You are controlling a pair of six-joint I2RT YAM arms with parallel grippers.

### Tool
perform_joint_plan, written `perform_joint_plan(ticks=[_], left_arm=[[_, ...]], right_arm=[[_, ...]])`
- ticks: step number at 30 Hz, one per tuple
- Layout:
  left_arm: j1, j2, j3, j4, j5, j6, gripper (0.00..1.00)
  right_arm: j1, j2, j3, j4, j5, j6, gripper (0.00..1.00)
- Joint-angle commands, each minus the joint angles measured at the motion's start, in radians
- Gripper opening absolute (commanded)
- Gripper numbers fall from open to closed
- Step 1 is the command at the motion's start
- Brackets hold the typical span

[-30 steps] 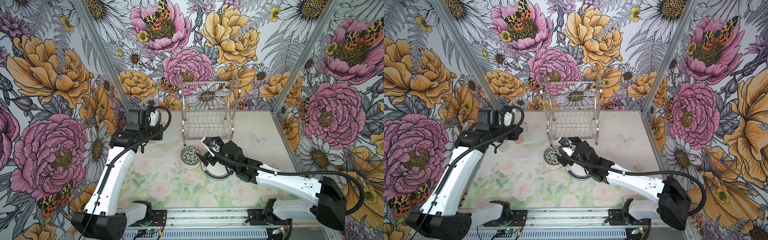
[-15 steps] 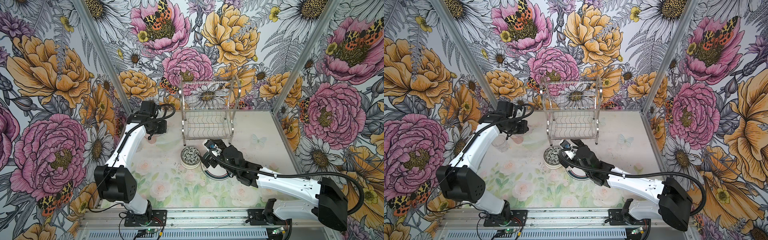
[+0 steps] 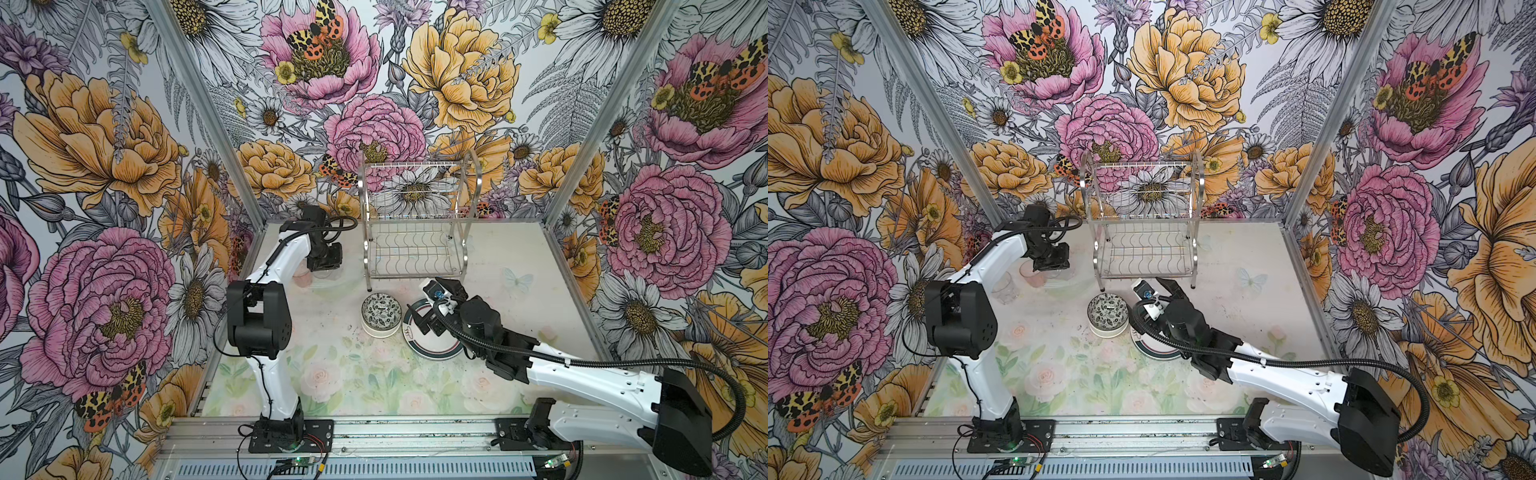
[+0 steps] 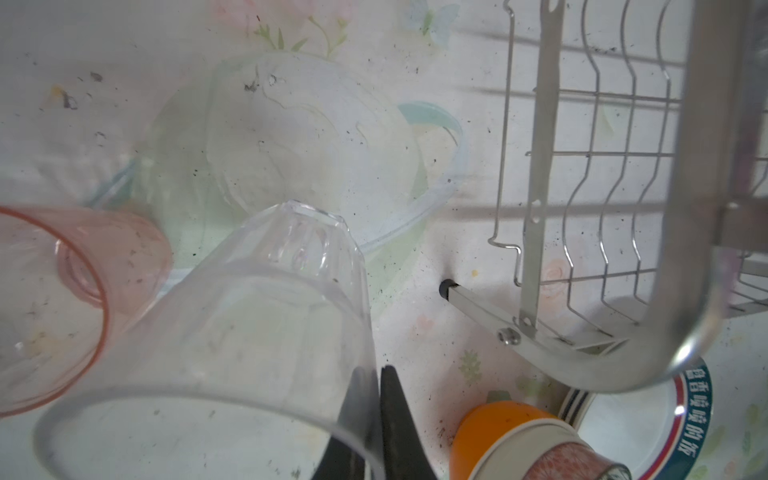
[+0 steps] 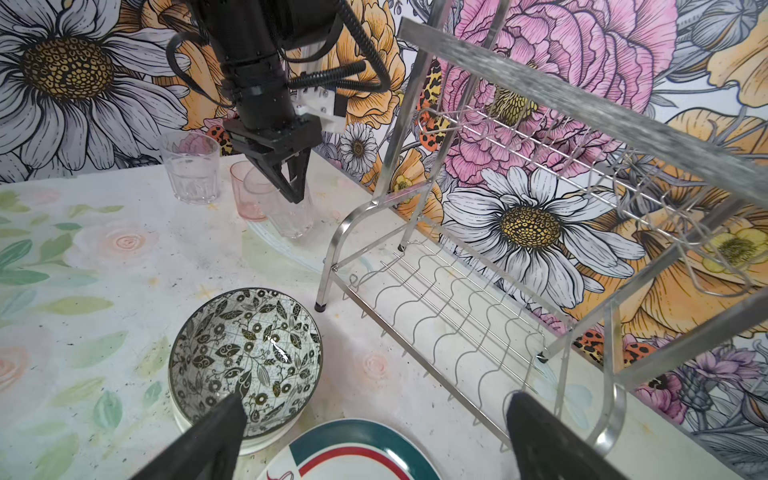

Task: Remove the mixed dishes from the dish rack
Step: 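Lower the clear cup upside down beside the pink cup and open the left gripper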

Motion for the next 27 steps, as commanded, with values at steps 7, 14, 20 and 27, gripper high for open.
perform_joint_plan(ticks=[7,14,20,27], left_arm=[[-0.002,0.066,0.076,0.019,-0.042,-0.034,0.00],[-0.003,0.127,0.121,0.005,-0.047,-0.025,0.00],[-0.008,0.140,0.126,0.006,-0.025,-0.025,0.00],[-0.008,0.139,0.122,0.005,-0.030,-0.027,0.13]], right_arm=[[0.009,-0.028,-0.026,0.026,0.038,-0.009,1.00],[0.008,-0.024,-0.026,0.023,0.047,-0.012,1.00],[0.009,-0.020,-0.026,0.022,0.047,-0.014,1.00],[0.008,-0.008,-0.018,0.013,0.044,-0.019,1.00]])
